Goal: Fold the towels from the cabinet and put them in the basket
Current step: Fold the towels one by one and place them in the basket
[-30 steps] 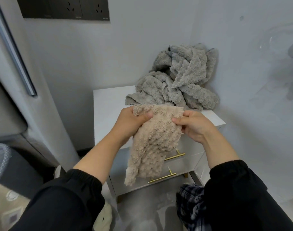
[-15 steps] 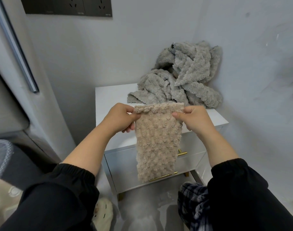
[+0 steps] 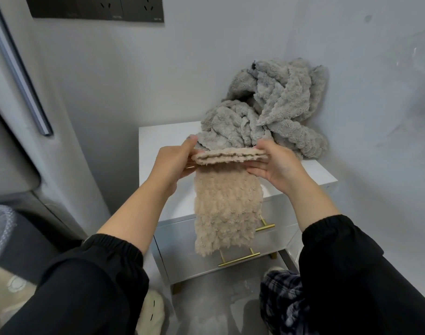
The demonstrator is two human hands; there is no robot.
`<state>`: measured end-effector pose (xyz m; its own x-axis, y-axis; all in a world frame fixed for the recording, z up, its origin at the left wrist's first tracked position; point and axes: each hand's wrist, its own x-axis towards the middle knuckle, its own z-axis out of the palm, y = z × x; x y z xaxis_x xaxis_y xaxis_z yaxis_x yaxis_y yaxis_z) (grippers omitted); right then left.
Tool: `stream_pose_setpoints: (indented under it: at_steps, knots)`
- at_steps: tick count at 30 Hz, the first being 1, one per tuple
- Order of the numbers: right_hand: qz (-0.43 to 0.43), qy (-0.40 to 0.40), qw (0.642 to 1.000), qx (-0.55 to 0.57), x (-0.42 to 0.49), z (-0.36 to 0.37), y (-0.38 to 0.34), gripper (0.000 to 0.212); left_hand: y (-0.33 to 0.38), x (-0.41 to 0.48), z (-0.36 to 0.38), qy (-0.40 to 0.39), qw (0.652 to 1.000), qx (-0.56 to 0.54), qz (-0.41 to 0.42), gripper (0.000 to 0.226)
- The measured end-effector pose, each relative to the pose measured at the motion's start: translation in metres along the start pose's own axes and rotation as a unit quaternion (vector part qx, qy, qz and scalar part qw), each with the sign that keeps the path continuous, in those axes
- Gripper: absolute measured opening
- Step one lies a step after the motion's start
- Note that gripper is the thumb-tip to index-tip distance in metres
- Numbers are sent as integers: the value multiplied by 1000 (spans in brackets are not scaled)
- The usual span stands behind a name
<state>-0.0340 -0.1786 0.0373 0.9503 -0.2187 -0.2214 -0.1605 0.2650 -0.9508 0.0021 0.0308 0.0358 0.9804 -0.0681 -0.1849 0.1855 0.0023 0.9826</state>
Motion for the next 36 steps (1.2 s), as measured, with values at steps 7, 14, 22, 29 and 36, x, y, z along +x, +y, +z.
stream_pose_setpoints:
  at_steps: [7, 14, 22, 29, 36]
  knots:
    - [-20, 37, 984, -175, 9, -6, 13, 10, -20, 5, 3, -2, 996, 92, 21, 11]
    - [-71, 64, 922, -376, 13, -7, 24, 14, -33, 9, 3, 13, 945, 308, 112, 16]
    - [-103, 29, 851, -515, 15, -7, 26, 50, -42, 20, 4, -25, 891, 438, 122, 64]
    - [-19, 17, 914, -405, 12, -5, 20, 52, -32, 15, 2, -46, 893, 430, 124, 56]
    - [-106, 78, 918, -373, 6, -1, 16, 19, -21, 5, 6, 47, 898, 388, 204, 16]
